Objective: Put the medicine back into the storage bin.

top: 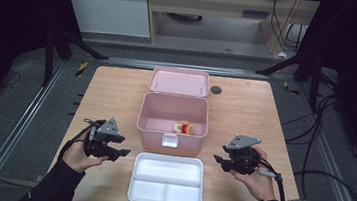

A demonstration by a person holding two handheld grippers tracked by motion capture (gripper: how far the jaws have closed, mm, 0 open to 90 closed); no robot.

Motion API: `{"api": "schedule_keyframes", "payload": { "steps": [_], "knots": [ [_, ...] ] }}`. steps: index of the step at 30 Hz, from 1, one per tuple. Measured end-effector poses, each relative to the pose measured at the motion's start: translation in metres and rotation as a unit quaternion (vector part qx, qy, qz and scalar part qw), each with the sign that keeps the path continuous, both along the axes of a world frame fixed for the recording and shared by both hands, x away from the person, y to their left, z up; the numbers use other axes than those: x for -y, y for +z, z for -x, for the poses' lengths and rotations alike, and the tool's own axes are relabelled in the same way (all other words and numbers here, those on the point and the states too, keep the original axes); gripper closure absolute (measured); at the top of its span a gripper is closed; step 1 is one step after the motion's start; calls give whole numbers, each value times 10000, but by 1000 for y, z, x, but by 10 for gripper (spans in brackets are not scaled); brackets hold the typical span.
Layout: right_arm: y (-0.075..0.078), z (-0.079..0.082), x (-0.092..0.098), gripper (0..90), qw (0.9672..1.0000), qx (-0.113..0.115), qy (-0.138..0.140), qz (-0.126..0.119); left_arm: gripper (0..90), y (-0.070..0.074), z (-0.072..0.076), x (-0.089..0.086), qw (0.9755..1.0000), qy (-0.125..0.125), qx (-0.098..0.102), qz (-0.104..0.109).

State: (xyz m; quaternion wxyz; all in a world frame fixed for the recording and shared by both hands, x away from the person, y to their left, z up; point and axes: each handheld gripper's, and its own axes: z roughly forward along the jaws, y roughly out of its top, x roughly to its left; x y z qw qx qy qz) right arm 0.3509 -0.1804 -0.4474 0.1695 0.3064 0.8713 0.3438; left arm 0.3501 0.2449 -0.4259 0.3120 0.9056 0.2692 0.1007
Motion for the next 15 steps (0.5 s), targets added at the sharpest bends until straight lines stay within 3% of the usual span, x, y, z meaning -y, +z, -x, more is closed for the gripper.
{"api": "schedule_keyframes", "payload": {
  "steps": [7, 15],
  "knots": [
    [3, 8, -19, 577, 9986, -63, 521, 51, 517, -13, 6, 19, 9990, -367, -164, -172],
    [2, 18, -41, 632, 9932, -261, 1117, 181, 571, -21, 15, 39, 9954, -842, -306, -327]
  ]
}}
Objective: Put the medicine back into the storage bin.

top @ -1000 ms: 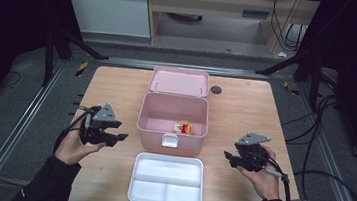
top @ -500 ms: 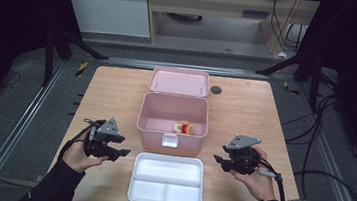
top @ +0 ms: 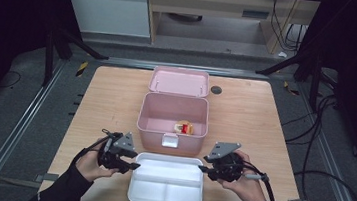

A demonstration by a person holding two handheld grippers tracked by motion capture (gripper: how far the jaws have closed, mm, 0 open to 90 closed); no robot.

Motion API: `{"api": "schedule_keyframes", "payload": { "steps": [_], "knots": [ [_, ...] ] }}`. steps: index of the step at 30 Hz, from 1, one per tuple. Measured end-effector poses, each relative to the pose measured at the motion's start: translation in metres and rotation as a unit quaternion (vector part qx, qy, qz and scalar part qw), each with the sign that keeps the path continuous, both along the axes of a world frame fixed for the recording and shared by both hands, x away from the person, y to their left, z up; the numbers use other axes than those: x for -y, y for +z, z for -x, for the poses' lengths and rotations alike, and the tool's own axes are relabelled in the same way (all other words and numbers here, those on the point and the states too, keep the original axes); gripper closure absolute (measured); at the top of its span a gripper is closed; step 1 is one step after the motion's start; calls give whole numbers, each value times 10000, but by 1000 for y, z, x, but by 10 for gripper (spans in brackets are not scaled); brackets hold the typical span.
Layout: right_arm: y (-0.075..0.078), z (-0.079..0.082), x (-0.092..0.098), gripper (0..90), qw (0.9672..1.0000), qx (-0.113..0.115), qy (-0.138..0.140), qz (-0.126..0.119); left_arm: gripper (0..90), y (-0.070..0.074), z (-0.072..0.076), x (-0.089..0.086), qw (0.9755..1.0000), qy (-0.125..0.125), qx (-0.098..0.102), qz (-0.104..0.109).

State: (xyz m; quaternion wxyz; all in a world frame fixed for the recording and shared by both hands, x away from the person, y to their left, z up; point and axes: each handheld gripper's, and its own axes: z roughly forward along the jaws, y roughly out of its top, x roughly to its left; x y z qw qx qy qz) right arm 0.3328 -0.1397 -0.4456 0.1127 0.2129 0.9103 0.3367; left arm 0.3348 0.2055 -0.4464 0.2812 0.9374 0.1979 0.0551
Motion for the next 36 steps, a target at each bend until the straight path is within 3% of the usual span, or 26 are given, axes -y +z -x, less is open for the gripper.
{"api": "schedule_keyframes", "payload": {
  "steps": [8, 10, 22, 27, 36],
  "knots": [
    [-3, 10, -19, 677, 9981, -197, 562, 175, 594, -11, 8, 18, 9987, -414, -92, -297],
    [-8, 14, -26, 691, 9961, -310, 728, 380, 610, -14, 9, 21, 9982, -482, -110, -346],
    [-24, 13, -38, 770, 9878, -753, 972, 951, 694, -30, 7, 30, 9938, -725, -313, -784],
    [-28, 11, -41, 789, 9847, -808, 1031, 1153, 713, -35, 8, 36, 9909, -871, -370, -957],
    [-32, 6, -45, 828, 9806, -917, 1096, 1340, 796, -34, 5, 36, 9894, -941, -366, -1045]
  ]
}}
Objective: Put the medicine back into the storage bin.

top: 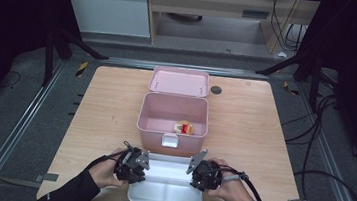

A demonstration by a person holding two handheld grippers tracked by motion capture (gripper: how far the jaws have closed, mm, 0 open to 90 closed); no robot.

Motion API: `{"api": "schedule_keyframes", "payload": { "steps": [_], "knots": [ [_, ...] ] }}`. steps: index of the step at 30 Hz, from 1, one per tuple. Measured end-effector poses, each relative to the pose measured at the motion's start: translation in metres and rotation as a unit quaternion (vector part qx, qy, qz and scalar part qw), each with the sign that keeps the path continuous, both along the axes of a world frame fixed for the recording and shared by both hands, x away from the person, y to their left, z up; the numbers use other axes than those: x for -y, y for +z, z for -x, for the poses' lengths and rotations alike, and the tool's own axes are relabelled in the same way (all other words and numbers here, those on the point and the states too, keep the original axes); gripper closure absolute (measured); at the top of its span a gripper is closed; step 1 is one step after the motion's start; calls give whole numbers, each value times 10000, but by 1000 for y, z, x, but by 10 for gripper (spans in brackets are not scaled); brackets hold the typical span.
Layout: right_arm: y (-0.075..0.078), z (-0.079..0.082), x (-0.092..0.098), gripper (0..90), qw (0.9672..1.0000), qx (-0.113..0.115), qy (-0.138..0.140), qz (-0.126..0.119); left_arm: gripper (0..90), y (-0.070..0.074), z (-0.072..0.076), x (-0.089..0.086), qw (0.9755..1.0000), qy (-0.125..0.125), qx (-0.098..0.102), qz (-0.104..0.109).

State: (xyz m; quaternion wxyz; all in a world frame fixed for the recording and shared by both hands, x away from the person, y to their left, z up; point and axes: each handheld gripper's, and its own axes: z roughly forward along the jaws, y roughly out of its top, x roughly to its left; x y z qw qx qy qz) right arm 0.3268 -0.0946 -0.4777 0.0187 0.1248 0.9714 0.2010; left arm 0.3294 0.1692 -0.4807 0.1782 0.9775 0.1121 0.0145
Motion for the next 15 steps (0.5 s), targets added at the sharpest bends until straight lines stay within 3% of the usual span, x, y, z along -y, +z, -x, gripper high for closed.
{"api": "schedule_keyframes", "payload": {
  "steps": [15],
  "knots": [
    [-2, -5, -7, 842, 9994, -139, 131, 272, 847, 1, -5, 1, 9996, -222, -151, -47]
  ]
}}
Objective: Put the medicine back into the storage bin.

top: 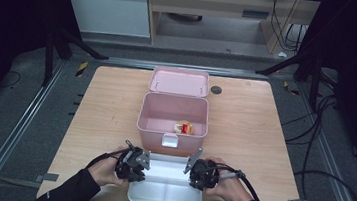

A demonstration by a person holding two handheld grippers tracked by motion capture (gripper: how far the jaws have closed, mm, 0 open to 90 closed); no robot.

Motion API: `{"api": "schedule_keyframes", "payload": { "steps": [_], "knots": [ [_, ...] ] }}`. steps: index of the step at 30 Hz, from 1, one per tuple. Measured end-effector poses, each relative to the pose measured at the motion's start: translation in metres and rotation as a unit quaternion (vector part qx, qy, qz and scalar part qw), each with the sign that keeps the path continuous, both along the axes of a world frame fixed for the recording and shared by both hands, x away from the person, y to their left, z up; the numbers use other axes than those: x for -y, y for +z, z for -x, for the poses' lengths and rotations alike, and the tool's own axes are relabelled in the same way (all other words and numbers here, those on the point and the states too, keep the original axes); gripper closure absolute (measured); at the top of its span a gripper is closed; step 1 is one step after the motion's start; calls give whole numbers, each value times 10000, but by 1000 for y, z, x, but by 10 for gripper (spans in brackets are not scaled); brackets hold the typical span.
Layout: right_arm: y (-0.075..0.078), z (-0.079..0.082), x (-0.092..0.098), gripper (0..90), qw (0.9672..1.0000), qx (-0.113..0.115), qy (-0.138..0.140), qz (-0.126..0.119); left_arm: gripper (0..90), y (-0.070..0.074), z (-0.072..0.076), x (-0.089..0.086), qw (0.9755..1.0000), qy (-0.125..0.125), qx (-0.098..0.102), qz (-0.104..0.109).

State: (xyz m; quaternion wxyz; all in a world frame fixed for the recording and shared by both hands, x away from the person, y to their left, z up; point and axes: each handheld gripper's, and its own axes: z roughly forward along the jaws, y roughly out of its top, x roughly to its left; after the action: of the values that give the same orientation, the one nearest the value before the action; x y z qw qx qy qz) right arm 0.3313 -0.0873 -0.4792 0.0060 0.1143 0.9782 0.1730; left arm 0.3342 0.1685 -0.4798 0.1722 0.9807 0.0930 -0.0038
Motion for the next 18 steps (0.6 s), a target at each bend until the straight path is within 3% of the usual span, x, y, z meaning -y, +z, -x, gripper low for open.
{"api": "schedule_keyframes", "payload": {
  "steps": [5, 10, 18],
  "knots": [
    [6, -1, 2, 850, 9999, -85, 68, -67, 850, 6, 2, -1, 10000, -46, -16, 47],
    [23, 9, 0, 862, 9996, -90, 253, -80, 852, 21, 11, -4, 9999, -147, -23, 80],
    [45, 15, 2, 866, 9993, -144, 320, -124, 853, 46, 17, -3, 9998, -180, -35, 107]
  ]
}}
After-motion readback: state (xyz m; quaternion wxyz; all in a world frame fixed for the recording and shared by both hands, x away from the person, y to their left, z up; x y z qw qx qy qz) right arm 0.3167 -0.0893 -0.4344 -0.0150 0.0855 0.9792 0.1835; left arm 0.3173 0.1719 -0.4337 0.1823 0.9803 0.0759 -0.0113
